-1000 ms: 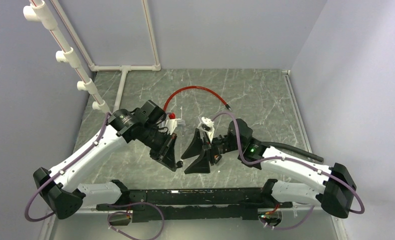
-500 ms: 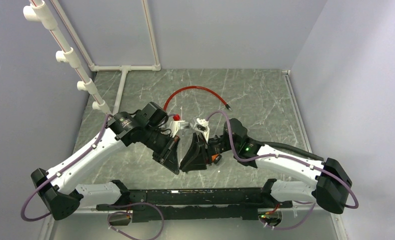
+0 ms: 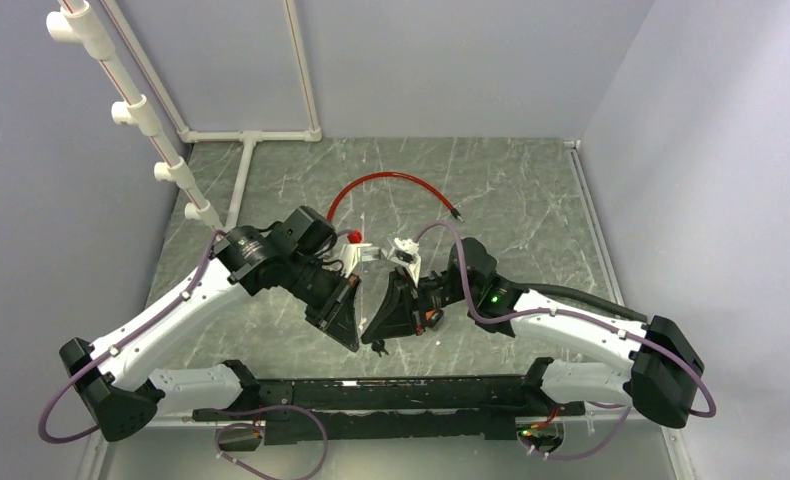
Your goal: Unlock with the key
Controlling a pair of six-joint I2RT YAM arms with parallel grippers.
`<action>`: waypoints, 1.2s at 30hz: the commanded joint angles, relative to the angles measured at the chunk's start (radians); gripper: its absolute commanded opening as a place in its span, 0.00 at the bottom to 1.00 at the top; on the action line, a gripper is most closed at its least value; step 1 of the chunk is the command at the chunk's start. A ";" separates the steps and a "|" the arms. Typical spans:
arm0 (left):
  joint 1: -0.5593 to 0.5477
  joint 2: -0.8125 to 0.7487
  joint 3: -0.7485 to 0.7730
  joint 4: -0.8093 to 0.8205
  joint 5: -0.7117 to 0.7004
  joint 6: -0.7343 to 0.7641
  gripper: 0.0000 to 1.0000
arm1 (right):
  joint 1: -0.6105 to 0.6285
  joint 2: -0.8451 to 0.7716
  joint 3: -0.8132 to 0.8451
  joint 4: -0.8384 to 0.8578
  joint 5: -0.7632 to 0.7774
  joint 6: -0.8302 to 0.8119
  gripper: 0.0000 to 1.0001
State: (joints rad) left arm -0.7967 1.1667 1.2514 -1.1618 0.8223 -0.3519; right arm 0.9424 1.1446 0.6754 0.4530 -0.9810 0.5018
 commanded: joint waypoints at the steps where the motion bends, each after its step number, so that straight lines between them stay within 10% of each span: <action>1: 0.001 -0.031 0.015 0.050 -0.029 0.011 0.00 | 0.004 -0.009 -0.003 0.054 -0.048 0.012 0.00; 3: 0.001 -0.031 0.009 0.058 -0.051 0.004 0.05 | 0.007 -0.017 -0.010 0.059 -0.041 0.017 0.00; 8: 0.001 -0.039 0.008 0.078 -0.132 -0.038 0.97 | 0.006 -0.093 -0.036 -0.005 0.085 -0.002 0.00; 11: 0.001 -0.058 0.012 0.092 -0.185 -0.059 0.99 | 0.002 -0.137 -0.042 -0.135 0.260 -0.030 0.00; 22: 0.002 0.079 -0.049 0.159 -0.533 -0.292 0.92 | -0.021 -0.318 0.001 -0.957 1.653 0.216 0.00; 36: -0.038 0.572 0.054 0.374 -0.625 -0.860 0.79 | -0.039 -0.563 0.059 -1.269 1.982 0.412 0.00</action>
State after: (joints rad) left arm -0.8078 1.6779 1.2030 -0.8459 0.2264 -1.0058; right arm 0.9035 0.6010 0.6926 -0.7513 0.8963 0.8612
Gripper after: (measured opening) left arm 0.821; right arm 0.029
